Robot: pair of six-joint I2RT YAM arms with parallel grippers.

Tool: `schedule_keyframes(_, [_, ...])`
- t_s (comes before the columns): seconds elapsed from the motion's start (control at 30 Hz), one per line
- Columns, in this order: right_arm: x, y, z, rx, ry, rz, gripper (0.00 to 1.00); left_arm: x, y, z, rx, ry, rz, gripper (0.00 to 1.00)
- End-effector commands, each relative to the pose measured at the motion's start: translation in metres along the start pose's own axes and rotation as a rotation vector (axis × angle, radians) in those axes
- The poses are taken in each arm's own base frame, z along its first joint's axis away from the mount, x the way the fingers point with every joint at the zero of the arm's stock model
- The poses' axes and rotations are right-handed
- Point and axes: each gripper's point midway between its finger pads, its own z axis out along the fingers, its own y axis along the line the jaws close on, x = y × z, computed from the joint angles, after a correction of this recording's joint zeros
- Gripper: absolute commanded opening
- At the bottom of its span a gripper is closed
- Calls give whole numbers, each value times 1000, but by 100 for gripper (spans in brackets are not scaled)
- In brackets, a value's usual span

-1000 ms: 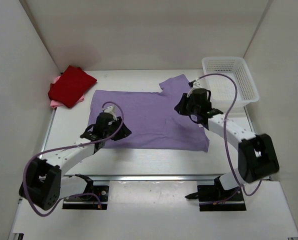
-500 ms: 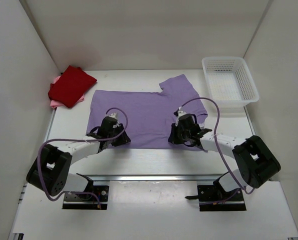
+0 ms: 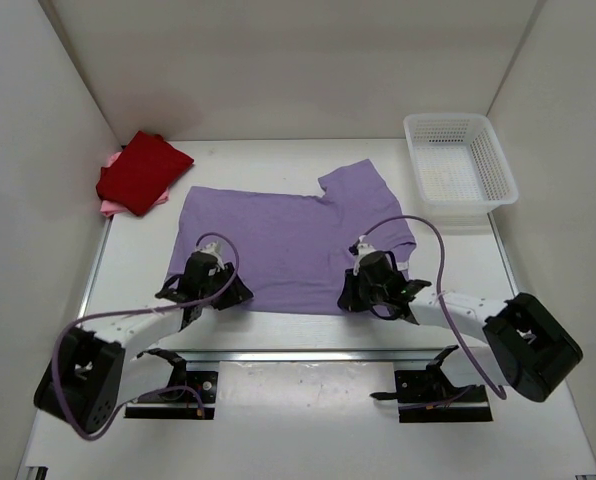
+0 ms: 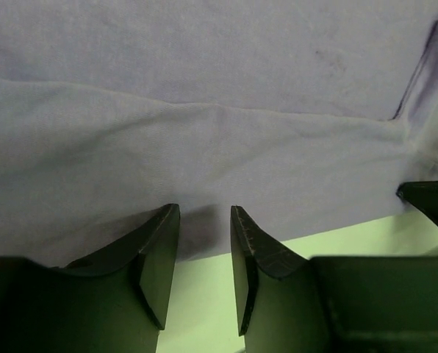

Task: Fold and stack the t-shirts
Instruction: Fold the flattened tshirt in 1/3 of the way

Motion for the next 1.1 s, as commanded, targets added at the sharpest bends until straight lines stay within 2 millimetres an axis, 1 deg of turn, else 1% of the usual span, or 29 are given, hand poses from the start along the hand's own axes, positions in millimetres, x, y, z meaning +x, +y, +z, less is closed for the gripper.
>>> schedule_keyframes(0.0, [55, -8, -16, 30, 168, 46, 0, 54, 34, -16, -96, 138, -42, 46])
schedule_keyframes(0.07, [42, 4, -21, -8, 138, 62, 0, 48, 28, -22, -65, 111, -50, 48])
schedule_keyframes(0.1, [35, 3, -23, -10, 123, 76, 0, 43, 27, -23, -67, 106, -52, 50])
schedule_keyframes(0.13, [18, 11, -26, -37, 90, 61, 0, 30, 16, -26, -42, 79, -40, 50])
schedule_keyframes(0.17, [-6, 16, -29, -53, 41, 60, 1, 7, 4, -29, -24, 33, -24, 51])
schedule_keyframes(0.2, [-23, 15, -31, -60, 0, 58, 4, -5, -1, -31, -24, 13, -26, 51])
schedule_keyframes(0.23, [-49, 21, -35, -79, -60, 54, 8, -34, -18, -35, 4, -43, -5, 51])
schedule_keyframes(0.27, [-73, 27, -39, -110, -116, 62, 9, -65, -32, -39, 20, -100, 9, 52])
schedule_keyframes(0.3, [-94, 27, -43, -132, -168, 63, 10, -81, -33, -36, 10, -125, -10, 52])
schedule_keyframes(0.33, [-117, 34, -45, -159, -215, 45, 10, -119, -43, -45, 22, -216, -19, 53])
schedule_keyframes(0.37, [-133, 33, -42, -156, -239, 35, 9, -140, -45, -43, 20, -243, -36, 53])
schedule_keyframes(0.4, [-140, 29, -39, -141, -249, 28, 2, -155, -35, -35, 16, -251, -85, 53])
schedule_keyframes(0.43, [-150, 32, -32, -139, -239, 12, 0, -178, -35, -36, 26, -289, -108, 52])
schedule_keyframes(0.47, [-166, 35, -27, -141, -247, -10, 0, -193, -29, -28, 2, -301, -130, 52])
schedule_keyframes(0.5, [-173, 34, -24, -130, -254, -14, 0, -202, -14, -17, -47, -303, -149, 52])
schedule_keyframes(0.53, [-182, 36, -18, -137, -254, -20, 0, -221, -8, -17, -73, -338, -149, 50])
schedule_keyframes(0.6, [-211, 40, -14, -158, -325, -29, 0, -246, 13, 2, -125, -342, -193, 49])
schedule_keyframes(0.63, [-215, 41, -13, -173, -322, -20, 0, -251, 29, 14, -152, -331, -221, 48])
schedule_keyframes(0.67, [-223, 40, -6, -185, -316, -21, 0, -264, 34, 13, -184, -349, -227, 49])
schedule_keyframes(0.7, [-231, 44, -2, -197, -315, -26, 0, -282, 36, 21, -199, -356, -220, 49])
schedule_keyframes(0.73, [-234, 44, 0, -200, -304, -24, 0, -274, 48, 36, -243, -303, -224, 49])
schedule_keyframes(0.77, [-234, 40, 7, -189, -295, -25, 0, -290, 65, 34, -280, -312, -237, 50])
schedule_keyframes(0.8, [-230, 38, 12, -188, -284, -23, 0, -305, 62, 33, -274, -326, -212, 51])
schedule_keyframes(0.87, [-237, 35, 17, -184, -322, -21, 0, -310, 78, 36, -329, -310, -199, 52])
schedule_keyframes(0.93, [-235, 25, 28, -182, -298, 13, 0, -321, 84, 35, -374, -323, -150, 52])
schedule_keyframes(0.97, [-238, 24, 27, -205, -299, 22, 1, -320, 95, 38, -419, -316, -148, 53])
schedule_keyframes(1.0, [-233, 22, 34, -211, -273, 41, 0, -323, 98, 35, -451, -301, -128, 52])
schedule_keyframes(1.03, [-232, 22, 32, -225, -269, 40, 0, -327, 100, 34, -456, -291, -118, 51])
schedule_keyframes(1.07, [-229, 23, 33, -221, -267, 36, 0, -319, 101, 30, -461, -262, -110, 51])
